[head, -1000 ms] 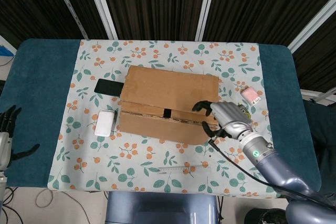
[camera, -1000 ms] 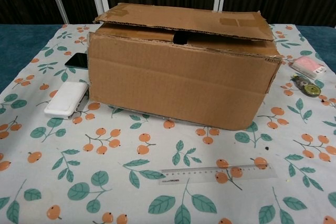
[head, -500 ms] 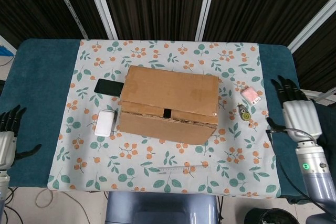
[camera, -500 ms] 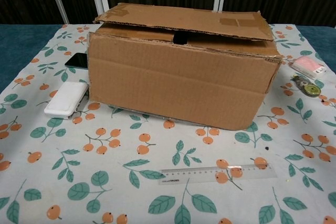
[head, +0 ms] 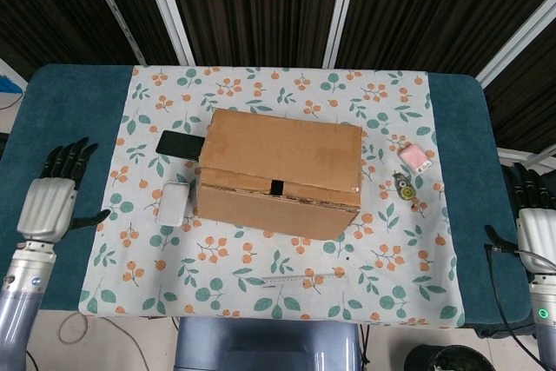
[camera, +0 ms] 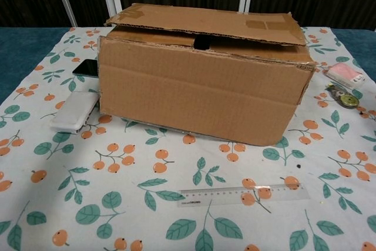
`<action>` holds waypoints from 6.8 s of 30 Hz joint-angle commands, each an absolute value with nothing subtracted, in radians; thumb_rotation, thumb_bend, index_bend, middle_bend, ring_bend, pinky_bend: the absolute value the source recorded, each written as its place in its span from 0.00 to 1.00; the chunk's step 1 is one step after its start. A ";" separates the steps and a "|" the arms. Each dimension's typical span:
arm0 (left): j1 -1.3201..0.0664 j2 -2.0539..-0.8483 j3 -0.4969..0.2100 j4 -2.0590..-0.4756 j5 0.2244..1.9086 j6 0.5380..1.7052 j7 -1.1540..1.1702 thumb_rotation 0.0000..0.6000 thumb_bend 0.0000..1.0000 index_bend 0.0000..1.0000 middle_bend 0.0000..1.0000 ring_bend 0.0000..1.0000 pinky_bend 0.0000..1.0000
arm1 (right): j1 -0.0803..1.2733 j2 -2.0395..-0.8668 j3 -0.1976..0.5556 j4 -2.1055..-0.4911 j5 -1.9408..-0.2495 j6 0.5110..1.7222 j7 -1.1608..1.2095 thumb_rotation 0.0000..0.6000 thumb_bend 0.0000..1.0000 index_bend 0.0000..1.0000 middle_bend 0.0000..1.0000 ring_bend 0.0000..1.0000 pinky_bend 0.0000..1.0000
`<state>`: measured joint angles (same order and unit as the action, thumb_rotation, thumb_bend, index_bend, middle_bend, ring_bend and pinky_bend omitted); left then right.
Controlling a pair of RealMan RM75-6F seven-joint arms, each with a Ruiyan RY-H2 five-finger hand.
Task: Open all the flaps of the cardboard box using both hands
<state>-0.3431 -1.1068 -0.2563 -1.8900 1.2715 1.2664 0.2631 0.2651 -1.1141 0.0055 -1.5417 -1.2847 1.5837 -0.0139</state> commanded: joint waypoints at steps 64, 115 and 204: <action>-1.032 -1.387 -0.294 -1.679 0.685 1.038 0.709 1.00 0.10 0.00 0.00 0.00 0.00 | 0.173 -1.126 0.151 -1.548 -1.319 1.450 0.097 1.00 0.35 0.00 0.00 0.00 0.22; -1.438 -1.779 -0.427 -0.715 0.883 0.852 0.615 1.00 0.28 0.00 0.00 0.00 0.00 | 0.152 -1.109 0.199 -1.578 -1.276 1.400 0.154 1.00 0.36 0.00 0.00 0.01 0.22; -0.254 -1.194 0.005 -1.672 1.400 1.649 0.105 1.00 0.15 0.00 0.00 0.00 0.03 | 0.795 -0.901 0.321 -1.598 -1.662 0.815 -0.038 1.00 0.90 0.37 0.33 0.32 0.31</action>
